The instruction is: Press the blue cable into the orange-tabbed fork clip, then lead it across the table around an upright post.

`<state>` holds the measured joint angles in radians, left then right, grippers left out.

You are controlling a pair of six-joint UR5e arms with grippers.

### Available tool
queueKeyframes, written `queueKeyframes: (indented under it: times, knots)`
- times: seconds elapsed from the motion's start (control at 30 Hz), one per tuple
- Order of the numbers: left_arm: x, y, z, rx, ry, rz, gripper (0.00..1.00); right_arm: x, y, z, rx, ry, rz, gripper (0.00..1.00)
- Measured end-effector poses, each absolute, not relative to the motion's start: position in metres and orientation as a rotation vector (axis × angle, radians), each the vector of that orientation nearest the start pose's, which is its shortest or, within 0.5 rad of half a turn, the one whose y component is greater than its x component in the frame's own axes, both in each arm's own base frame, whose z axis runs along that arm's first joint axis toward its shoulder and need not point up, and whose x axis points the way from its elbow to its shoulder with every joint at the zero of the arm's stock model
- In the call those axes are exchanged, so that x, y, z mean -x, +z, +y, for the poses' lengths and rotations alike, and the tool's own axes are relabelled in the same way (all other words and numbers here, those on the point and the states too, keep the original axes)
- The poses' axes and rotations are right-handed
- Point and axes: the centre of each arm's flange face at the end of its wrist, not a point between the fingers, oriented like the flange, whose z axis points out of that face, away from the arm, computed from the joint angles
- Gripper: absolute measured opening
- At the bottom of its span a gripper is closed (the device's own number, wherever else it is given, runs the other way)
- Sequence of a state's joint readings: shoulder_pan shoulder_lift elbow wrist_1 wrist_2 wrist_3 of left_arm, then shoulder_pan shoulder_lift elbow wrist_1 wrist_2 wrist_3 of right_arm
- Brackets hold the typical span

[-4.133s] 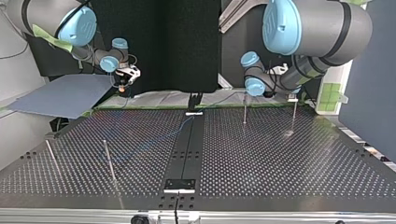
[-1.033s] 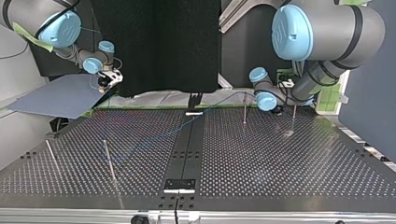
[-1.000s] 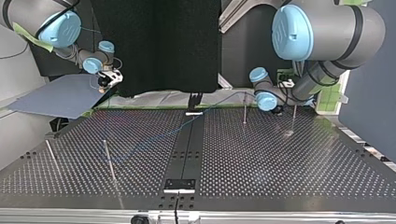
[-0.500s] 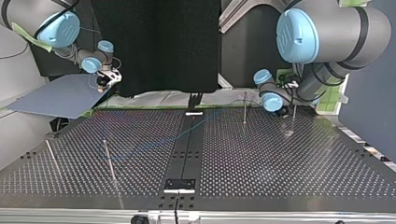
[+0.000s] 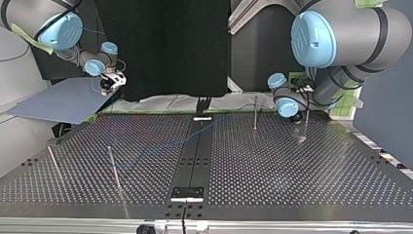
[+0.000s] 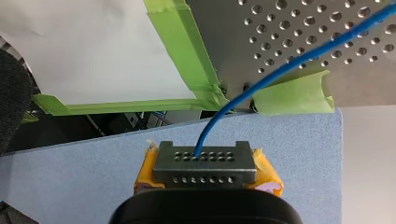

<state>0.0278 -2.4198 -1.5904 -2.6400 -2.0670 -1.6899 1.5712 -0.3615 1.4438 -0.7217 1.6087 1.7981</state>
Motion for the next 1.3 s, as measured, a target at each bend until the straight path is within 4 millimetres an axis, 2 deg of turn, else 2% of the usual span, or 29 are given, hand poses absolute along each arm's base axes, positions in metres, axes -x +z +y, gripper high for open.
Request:
queueKeyframes:
  times: [0.03, 0.07, 0.1, 0.13, 0.17, 0.2, 0.23, 0.3, 0.57, 0.77, 1.13, 1.3]
  knots:
    - [-0.620, 0.019, -0.070, 0.462, 0.409, 1.864, 0.24, -0.130, -0.162, -0.640, -1.294, 1.120, -1.672, 0.00]
    - [-0.619, 0.019, -0.072, 0.459, 0.398, 1.872, 0.24, -0.130, -0.162, -0.640, -1.294, 1.120, -1.672, 0.00]
    - [-0.618, 0.018, -0.075, 0.453, 0.382, 1.885, 0.50, -0.130, -0.162, -0.640, -1.295, 1.120, -1.671, 0.00]
    - [-0.617, 0.017, -0.078, 0.448, 0.371, 1.894, 0.64, -0.130, -0.162, -0.640, -1.295, 1.120, -1.672, 0.00]
    - [-0.616, 0.017, -0.081, 0.441, 0.361, 1.903, 0.64, -0.130, -0.162, -0.639, -1.295, 1.119, -1.672, 0.00]
    - [-0.615, 0.016, -0.086, 0.432, 0.350, 1.916, 0.82, -0.130, -0.162, -0.639, -1.296, 1.119, -1.672, 0.00]
    - [-0.613, 0.016, -0.089, 0.426, 0.345, 1.925, 0.96, -0.130, -0.162, -0.639, -1.296, 1.119, -1.672, 0.00]
    - [-0.610, 0.015, -0.095, 0.415, 0.341, 1.946, 1.00, -0.130, -0.162, -0.639, -1.296, 1.119, -1.673, 0.00]
    - [-0.593, 0.013, -0.114, 0.410, 0.382, 2.009, 1.00, -0.130, -0.163, -0.639, -1.299, 1.118, -1.675, 0.00]
    - [-0.568, 0.007, -0.126, 0.382, 0.401, 2.086, 1.00, -0.130, -0.164, -0.638, -1.302, 1.117, -1.677, 0.00]
    - [-0.533, 0.031, -0.135, 0.384, 0.251, 2.124, 1.00, -0.130, -0.165, -0.637, -1.303, 1.115, -1.679, 0.00]
    - [-0.515, 0.027, -0.140, 0.374, 0.188, 2.147, 1.00, -0.130, -0.165, -0.637, -1.305, 1.114, -1.680, 0.00]
